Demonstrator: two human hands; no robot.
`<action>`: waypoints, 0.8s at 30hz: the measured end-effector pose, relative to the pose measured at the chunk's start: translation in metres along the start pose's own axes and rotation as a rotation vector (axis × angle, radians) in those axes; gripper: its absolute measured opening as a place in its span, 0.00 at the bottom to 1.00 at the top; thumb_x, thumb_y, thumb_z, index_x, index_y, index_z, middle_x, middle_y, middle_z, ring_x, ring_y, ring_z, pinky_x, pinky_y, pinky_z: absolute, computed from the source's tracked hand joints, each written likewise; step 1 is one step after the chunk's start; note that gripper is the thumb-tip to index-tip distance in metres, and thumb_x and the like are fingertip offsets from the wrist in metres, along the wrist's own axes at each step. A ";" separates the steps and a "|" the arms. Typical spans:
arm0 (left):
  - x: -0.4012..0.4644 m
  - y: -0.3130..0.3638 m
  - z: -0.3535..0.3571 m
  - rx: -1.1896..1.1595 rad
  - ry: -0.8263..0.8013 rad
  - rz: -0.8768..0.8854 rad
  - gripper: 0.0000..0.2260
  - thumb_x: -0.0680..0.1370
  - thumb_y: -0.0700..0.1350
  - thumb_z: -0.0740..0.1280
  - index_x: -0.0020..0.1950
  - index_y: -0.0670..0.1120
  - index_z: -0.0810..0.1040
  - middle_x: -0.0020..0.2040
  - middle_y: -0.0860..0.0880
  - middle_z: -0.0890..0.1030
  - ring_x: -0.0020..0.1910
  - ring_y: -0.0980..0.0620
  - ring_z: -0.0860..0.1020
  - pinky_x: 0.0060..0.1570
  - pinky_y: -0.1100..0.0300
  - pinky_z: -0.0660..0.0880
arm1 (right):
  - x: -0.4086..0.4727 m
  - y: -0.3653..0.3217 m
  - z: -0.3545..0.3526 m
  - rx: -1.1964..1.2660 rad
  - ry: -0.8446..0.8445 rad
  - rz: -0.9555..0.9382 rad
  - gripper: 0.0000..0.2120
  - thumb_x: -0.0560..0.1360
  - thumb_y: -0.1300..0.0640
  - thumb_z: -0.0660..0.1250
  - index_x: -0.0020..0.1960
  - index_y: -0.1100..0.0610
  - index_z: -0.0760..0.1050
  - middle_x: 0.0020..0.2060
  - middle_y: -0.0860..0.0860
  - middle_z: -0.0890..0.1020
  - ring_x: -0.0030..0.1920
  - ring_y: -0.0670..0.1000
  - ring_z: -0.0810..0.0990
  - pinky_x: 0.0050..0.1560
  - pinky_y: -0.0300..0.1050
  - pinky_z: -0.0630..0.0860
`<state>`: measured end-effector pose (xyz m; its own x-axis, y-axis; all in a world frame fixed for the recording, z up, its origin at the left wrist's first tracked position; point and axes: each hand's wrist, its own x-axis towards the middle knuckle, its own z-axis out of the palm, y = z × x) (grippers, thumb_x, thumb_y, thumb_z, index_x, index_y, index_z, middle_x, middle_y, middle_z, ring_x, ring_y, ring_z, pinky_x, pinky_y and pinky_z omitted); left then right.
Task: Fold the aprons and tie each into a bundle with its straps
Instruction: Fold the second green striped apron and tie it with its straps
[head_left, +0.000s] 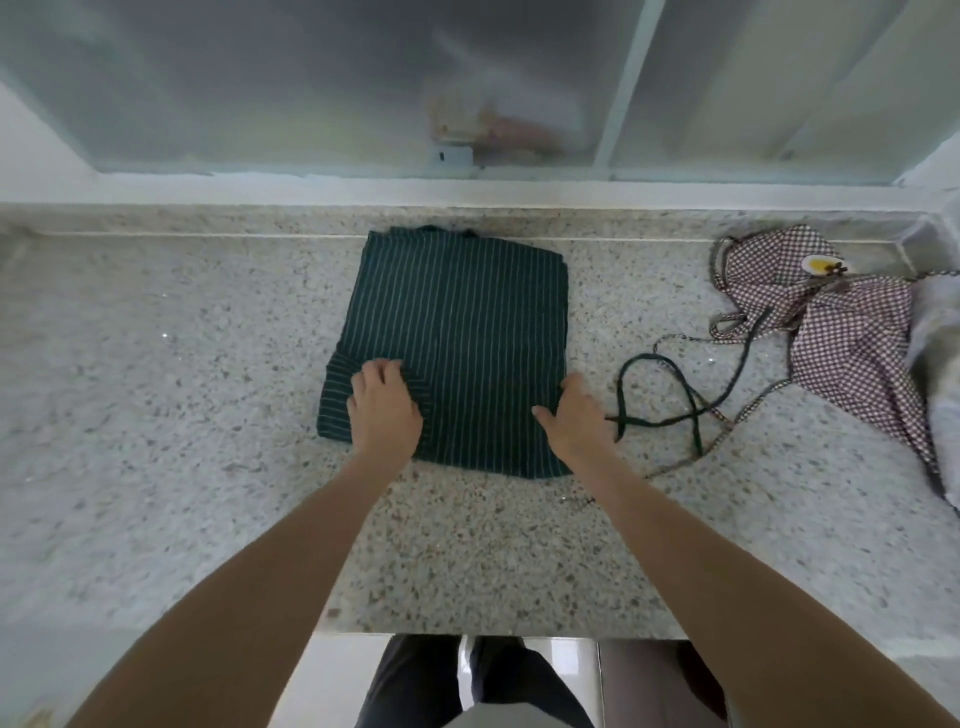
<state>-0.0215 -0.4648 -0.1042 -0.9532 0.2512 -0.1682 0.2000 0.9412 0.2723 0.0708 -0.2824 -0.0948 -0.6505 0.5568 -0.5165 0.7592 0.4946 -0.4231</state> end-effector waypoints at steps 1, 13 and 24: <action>0.001 -0.008 -0.003 0.002 0.017 -0.089 0.22 0.78 0.39 0.61 0.71 0.40 0.60 0.70 0.41 0.61 0.69 0.41 0.60 0.66 0.47 0.63 | 0.002 0.001 0.000 0.047 0.000 0.004 0.20 0.79 0.55 0.61 0.66 0.60 0.59 0.55 0.61 0.76 0.47 0.58 0.77 0.41 0.50 0.75; 0.027 -0.087 -0.027 -0.658 -0.234 -0.202 0.09 0.81 0.46 0.59 0.48 0.41 0.69 0.40 0.47 0.75 0.44 0.47 0.74 0.34 0.61 0.67 | -0.010 -0.016 0.018 -0.555 0.157 -0.236 0.30 0.76 0.62 0.64 0.73 0.54 0.56 0.68 0.58 0.59 0.67 0.58 0.60 0.63 0.48 0.67; 0.031 -0.098 -0.013 -0.240 -0.285 -0.068 0.11 0.82 0.46 0.55 0.55 0.38 0.69 0.38 0.43 0.74 0.37 0.46 0.73 0.36 0.53 0.70 | -0.006 -0.029 0.048 -0.406 -0.199 0.063 0.53 0.70 0.33 0.64 0.75 0.49 0.30 0.75 0.46 0.34 0.76 0.59 0.38 0.69 0.64 0.59</action>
<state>-0.0737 -0.5524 -0.1237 -0.8543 0.2745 -0.4415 0.0473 0.8868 0.4598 0.0538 -0.3322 -0.1155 -0.5571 0.4747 -0.6814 0.7020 0.7076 -0.0810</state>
